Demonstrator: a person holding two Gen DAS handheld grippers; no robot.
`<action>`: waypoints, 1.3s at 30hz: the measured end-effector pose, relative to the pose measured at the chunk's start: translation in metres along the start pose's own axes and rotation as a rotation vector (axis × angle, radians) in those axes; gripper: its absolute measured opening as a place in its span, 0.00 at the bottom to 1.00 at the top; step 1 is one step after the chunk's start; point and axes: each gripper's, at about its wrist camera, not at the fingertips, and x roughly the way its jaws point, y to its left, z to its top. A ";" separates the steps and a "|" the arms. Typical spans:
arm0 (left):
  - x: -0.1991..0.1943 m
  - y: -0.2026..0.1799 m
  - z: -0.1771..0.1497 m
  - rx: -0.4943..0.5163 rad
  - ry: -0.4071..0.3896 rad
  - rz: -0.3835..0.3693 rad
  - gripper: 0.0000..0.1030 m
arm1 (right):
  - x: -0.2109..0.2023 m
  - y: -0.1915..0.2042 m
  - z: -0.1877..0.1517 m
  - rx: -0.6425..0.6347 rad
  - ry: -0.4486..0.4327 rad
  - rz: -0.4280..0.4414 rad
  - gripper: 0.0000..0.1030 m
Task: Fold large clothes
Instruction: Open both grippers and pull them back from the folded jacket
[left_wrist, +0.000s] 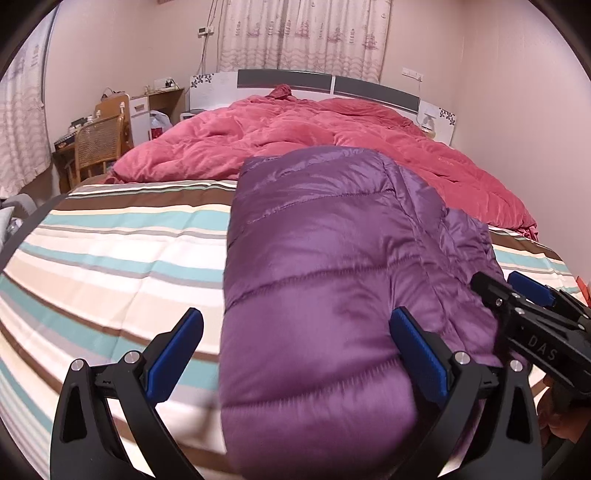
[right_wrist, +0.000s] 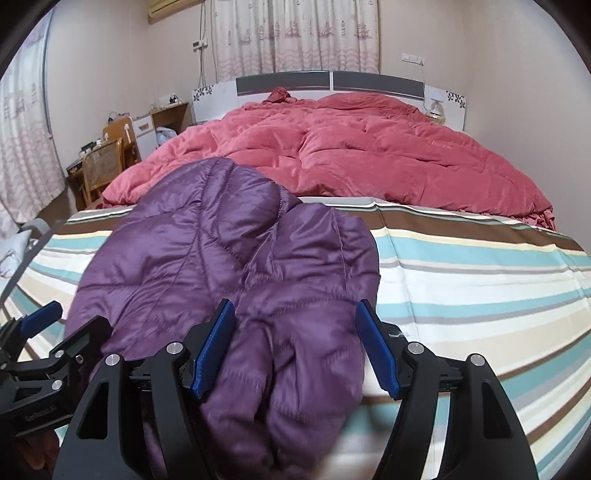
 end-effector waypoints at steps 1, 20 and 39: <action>-0.003 -0.001 -0.001 0.003 0.001 0.002 0.98 | -0.004 0.000 -0.002 0.010 -0.002 0.003 0.66; -0.073 -0.020 -0.030 0.106 -0.064 0.140 0.98 | -0.067 0.000 -0.033 0.023 -0.056 0.085 0.79; -0.116 -0.007 -0.050 0.011 -0.103 0.170 0.98 | -0.110 -0.003 -0.066 -0.009 -0.125 0.016 0.90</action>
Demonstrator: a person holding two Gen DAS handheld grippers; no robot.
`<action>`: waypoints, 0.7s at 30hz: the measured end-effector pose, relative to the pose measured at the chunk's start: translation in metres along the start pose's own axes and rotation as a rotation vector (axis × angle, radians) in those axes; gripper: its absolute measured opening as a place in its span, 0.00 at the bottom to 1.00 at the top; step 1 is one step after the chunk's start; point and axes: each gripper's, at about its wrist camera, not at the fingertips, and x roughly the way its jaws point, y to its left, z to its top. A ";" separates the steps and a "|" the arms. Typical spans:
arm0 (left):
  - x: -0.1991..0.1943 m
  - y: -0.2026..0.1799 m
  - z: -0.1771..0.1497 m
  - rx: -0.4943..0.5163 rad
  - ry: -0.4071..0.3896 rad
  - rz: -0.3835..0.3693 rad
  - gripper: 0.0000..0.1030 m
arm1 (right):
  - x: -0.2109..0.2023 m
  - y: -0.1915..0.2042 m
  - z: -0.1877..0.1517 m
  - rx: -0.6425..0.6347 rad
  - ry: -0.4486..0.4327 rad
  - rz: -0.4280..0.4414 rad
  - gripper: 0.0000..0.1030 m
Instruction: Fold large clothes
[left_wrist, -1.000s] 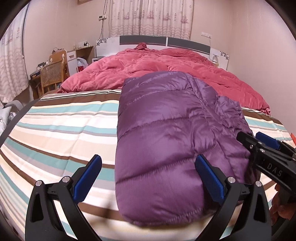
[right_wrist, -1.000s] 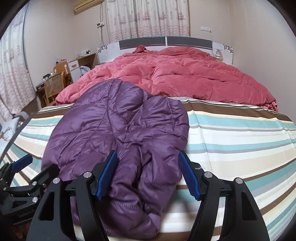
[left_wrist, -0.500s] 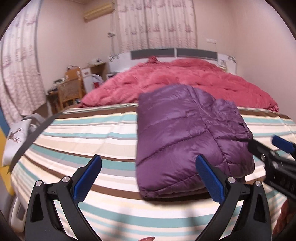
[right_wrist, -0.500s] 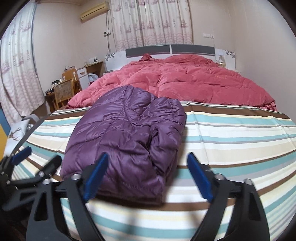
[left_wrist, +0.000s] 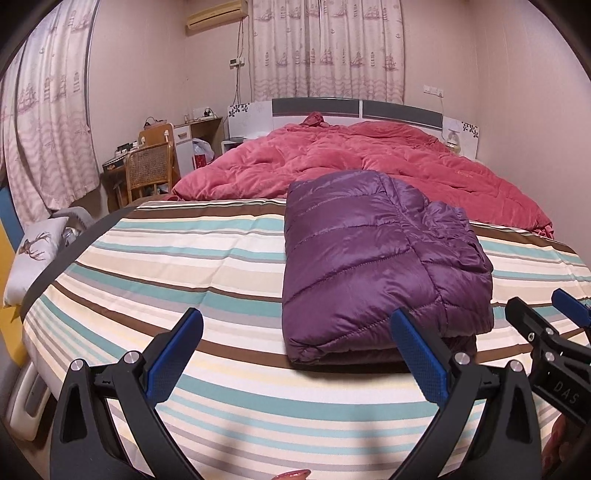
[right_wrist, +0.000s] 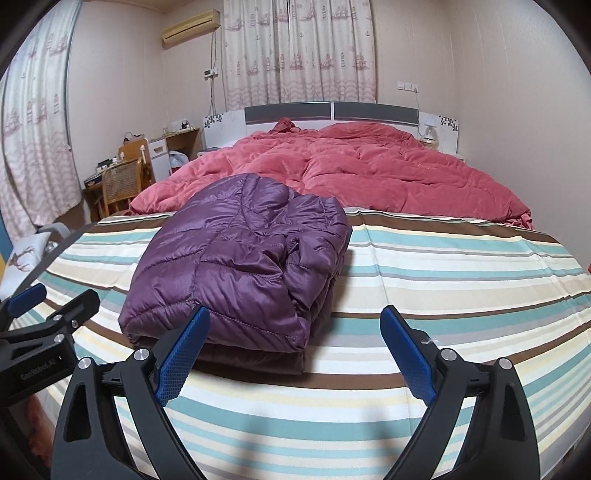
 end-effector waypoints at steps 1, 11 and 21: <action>-0.001 0.000 -0.001 0.001 -0.001 -0.004 0.98 | -0.001 -0.001 0.001 0.003 -0.005 0.001 0.90; -0.005 -0.002 -0.003 -0.002 -0.003 -0.010 0.98 | -0.006 0.006 0.001 -0.001 -0.017 0.008 0.90; -0.004 -0.002 -0.003 -0.006 -0.002 -0.008 0.98 | -0.006 0.006 0.001 -0.002 -0.011 0.014 0.90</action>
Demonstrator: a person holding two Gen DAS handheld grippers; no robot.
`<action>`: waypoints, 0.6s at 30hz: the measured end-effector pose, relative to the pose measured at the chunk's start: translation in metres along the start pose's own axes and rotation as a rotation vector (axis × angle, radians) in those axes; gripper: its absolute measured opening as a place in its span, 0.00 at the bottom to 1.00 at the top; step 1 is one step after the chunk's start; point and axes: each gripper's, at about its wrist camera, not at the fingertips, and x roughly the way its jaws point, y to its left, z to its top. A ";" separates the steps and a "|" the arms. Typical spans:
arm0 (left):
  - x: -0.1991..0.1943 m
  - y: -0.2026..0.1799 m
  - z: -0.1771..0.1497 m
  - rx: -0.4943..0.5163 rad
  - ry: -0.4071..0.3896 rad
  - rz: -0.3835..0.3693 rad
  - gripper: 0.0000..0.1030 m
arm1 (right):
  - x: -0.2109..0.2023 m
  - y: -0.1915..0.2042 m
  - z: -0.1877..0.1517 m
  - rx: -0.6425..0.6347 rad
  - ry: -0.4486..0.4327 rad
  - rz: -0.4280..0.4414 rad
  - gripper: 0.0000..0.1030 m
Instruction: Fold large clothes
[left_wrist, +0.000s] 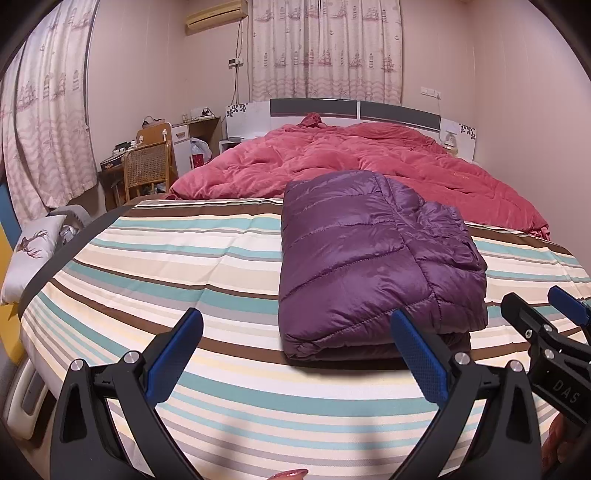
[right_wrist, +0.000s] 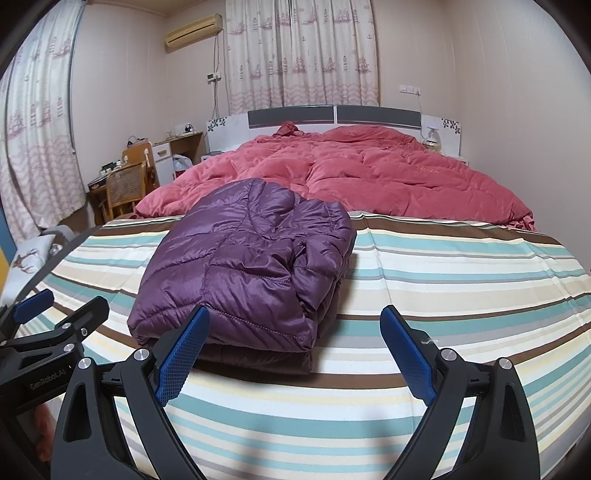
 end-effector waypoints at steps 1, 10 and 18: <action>0.000 0.000 0.000 0.000 0.002 -0.001 0.98 | 0.000 0.000 0.000 0.000 0.001 0.001 0.90; 0.001 -0.002 -0.003 -0.002 0.007 -0.010 0.98 | -0.001 0.000 -0.001 0.005 0.002 0.000 0.90; 0.000 -0.002 -0.004 -0.003 0.009 -0.015 0.98 | -0.001 0.000 0.000 0.003 0.001 0.000 0.90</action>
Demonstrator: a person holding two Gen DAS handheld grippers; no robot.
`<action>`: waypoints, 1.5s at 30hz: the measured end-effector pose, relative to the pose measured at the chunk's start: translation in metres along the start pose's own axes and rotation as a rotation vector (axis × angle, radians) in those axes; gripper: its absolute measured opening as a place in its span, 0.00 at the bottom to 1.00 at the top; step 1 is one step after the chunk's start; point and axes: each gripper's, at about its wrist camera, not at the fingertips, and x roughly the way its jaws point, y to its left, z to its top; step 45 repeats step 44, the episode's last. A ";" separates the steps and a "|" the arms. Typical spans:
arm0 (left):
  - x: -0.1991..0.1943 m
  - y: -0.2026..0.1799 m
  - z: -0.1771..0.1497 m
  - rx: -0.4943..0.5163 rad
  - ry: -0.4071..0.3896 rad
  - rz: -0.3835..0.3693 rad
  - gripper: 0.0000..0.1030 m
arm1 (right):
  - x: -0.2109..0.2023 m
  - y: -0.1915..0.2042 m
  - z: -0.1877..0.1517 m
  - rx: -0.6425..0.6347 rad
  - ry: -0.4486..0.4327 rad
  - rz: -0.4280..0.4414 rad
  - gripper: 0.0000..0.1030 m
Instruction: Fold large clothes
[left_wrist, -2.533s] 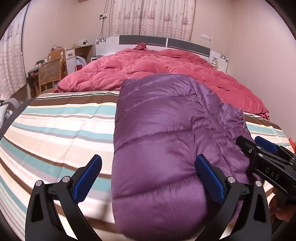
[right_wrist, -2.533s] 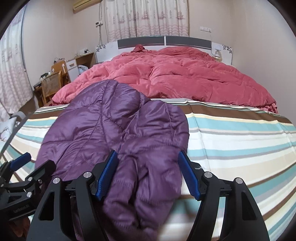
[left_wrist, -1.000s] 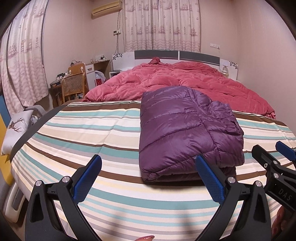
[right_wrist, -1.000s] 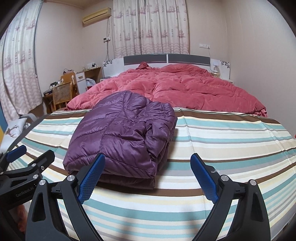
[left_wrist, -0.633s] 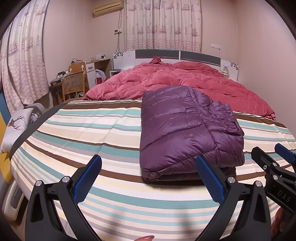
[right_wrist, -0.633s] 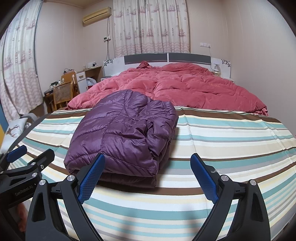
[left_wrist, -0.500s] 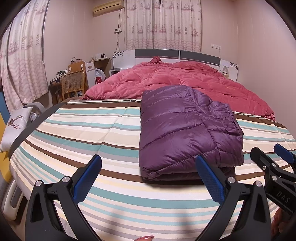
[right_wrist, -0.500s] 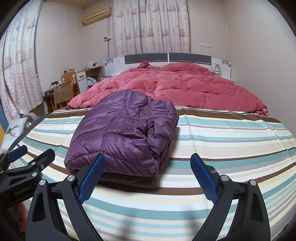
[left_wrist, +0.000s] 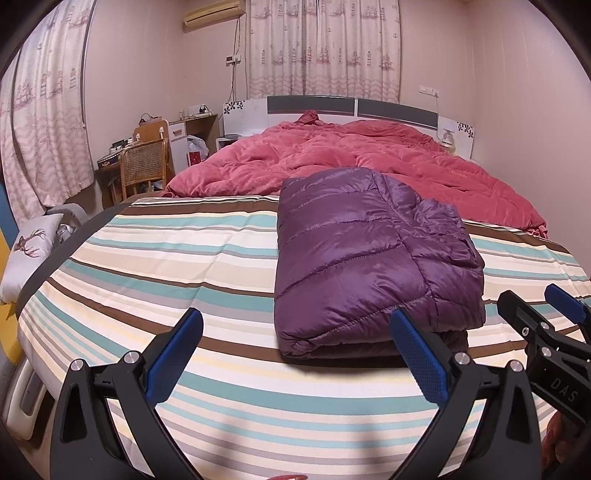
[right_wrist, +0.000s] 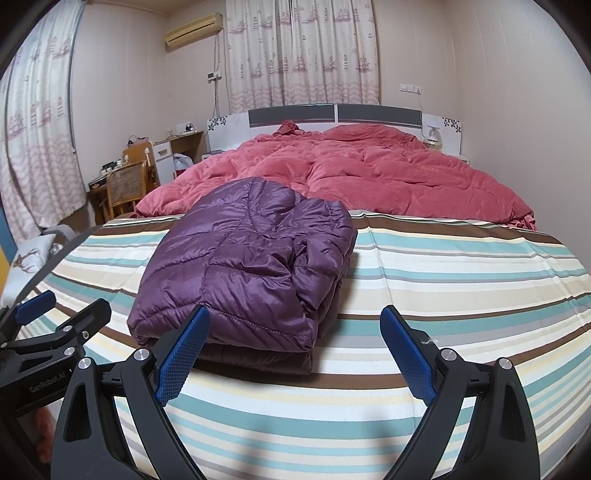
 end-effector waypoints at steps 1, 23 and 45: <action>0.000 0.000 0.000 0.000 0.000 0.001 0.98 | 0.000 0.000 0.000 0.000 -0.002 0.001 0.90; 0.003 0.002 0.003 -0.015 0.025 -0.015 0.98 | 0.000 0.000 0.001 -0.002 0.003 0.000 0.90; 0.027 0.015 0.002 -0.093 0.081 -0.057 0.98 | 0.019 -0.009 -0.001 0.026 0.047 -0.013 0.90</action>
